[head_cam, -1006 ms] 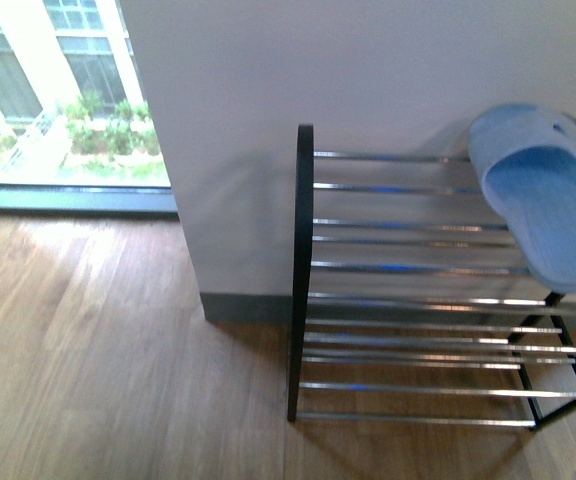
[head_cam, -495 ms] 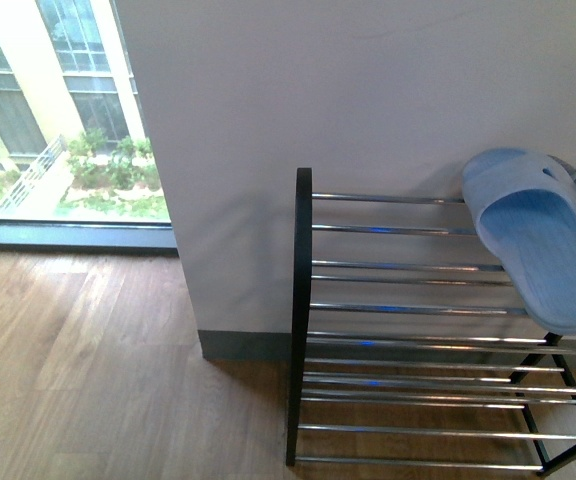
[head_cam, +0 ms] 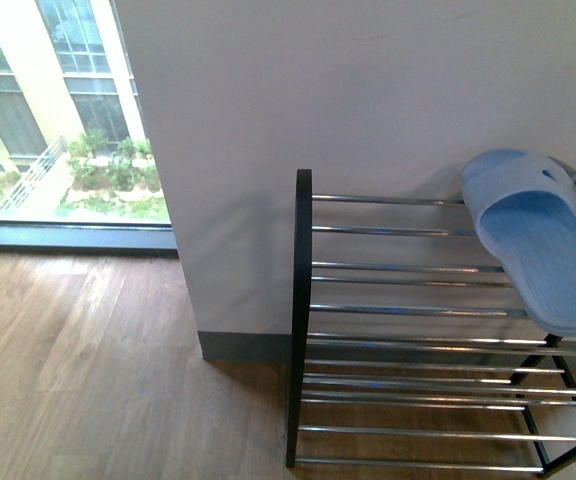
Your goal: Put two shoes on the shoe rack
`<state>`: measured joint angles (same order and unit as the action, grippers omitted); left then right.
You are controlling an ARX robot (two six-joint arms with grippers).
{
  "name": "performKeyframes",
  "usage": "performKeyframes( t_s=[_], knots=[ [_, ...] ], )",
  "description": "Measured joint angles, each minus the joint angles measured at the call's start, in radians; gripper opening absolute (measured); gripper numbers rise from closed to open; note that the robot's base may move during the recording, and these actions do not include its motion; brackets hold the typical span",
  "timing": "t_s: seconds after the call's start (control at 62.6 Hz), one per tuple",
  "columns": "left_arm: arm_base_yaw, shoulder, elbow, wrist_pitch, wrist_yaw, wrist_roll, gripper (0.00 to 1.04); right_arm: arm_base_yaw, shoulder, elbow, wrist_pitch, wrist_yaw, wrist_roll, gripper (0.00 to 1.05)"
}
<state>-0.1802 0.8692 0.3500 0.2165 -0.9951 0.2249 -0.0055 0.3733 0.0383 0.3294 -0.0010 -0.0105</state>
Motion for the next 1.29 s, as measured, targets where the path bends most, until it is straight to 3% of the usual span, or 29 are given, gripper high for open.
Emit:
performKeyframes(
  t_s=[0.703,0.751,0.815,1.294],
  knots=[
    [0.0,0.0,0.0,0.0,0.0,0.0,0.02,0.002,-0.197,-0.019,-0.151,0.001,0.0,0.01],
    [0.0,0.0,0.0,0.0,0.0,0.0,0.02,0.002,-0.283,-0.019,-0.269,-0.002,0.0,0.01],
    [0.0,0.0,0.0,0.0,0.0,0.0,0.02,0.002,-0.346,-0.019,-0.319,0.001,0.0,0.01],
    [0.0,0.0,0.0,0.0,0.0,0.0,0.02,0.002,-0.367,-0.019,-0.326,0.001,0.0,0.02]
  ],
)
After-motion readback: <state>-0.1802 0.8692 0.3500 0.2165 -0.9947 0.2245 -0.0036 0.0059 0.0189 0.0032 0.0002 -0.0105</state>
